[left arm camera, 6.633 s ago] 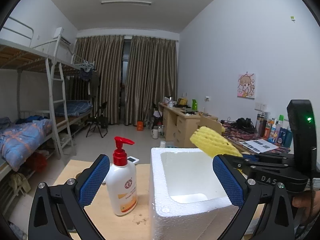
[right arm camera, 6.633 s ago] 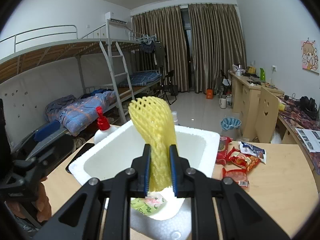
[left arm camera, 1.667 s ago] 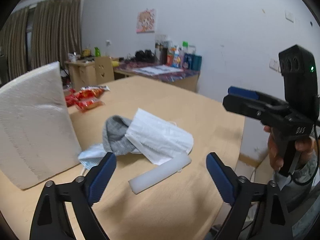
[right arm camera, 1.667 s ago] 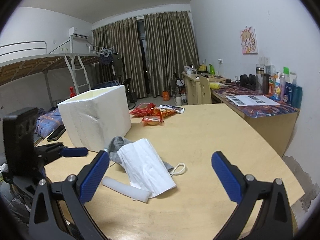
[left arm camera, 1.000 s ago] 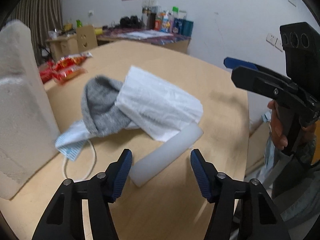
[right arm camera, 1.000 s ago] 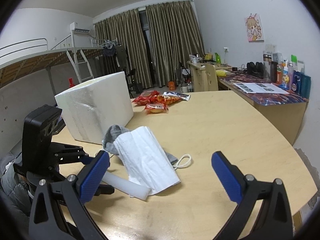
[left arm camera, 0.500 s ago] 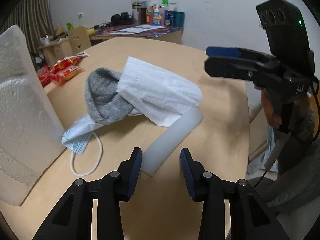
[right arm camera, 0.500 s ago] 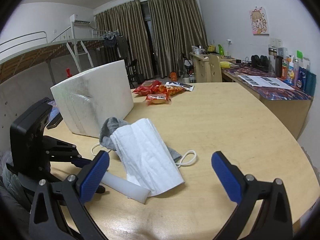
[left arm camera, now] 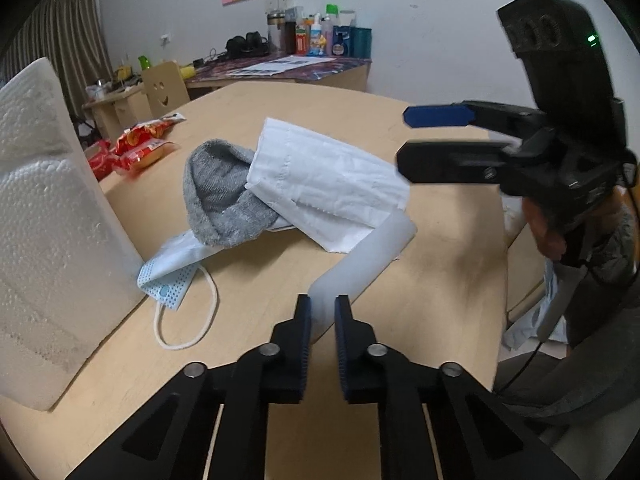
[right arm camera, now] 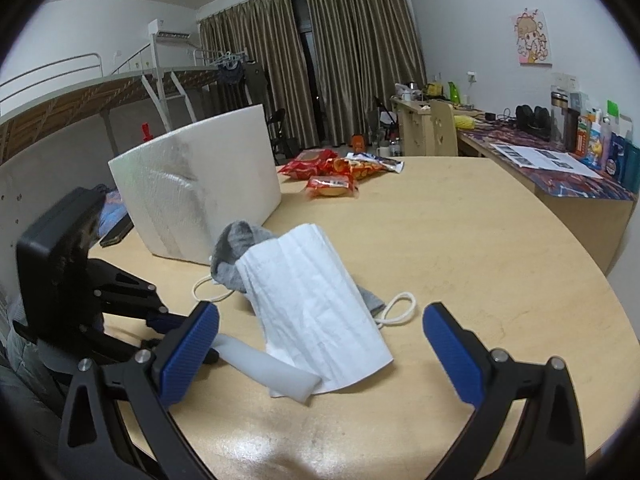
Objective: Organize soft objects
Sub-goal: 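Lower the left tool onto the white foam tube and close on it, then close the right tool on the white paper towel while the left tool lifts the tube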
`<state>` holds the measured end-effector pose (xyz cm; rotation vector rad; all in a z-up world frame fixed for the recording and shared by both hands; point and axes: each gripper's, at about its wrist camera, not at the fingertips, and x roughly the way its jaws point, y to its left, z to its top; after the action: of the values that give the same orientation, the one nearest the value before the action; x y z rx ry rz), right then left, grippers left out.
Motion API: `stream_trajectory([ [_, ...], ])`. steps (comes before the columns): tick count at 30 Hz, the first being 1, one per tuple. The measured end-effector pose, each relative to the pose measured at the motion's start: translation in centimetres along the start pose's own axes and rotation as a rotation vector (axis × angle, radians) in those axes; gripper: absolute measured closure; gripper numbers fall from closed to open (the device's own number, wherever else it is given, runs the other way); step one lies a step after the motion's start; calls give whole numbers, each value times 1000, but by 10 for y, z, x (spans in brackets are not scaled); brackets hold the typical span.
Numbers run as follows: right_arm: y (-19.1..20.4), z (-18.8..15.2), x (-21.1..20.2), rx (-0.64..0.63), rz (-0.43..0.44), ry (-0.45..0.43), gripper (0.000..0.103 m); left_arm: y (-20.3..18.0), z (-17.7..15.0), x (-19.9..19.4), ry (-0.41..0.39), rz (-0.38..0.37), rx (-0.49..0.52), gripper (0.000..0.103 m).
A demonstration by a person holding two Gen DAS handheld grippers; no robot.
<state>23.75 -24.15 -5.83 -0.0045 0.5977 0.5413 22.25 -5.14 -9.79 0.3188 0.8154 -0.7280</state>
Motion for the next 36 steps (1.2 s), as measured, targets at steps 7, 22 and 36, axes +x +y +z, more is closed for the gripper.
stream_trajectory([
  [7, 8, -3, 16, -23, 19, 61, 4, -2, -6, -8, -13, -47, 0, 94],
  [22, 13, -8, 31, -62, 7, 127, 28, -12, -9, -6, -3, -77, 40, 91],
  [36, 6, -19, 26, -28, -17, 141, 92, 3, -5, 2, 26, -63, -37, 35],
])
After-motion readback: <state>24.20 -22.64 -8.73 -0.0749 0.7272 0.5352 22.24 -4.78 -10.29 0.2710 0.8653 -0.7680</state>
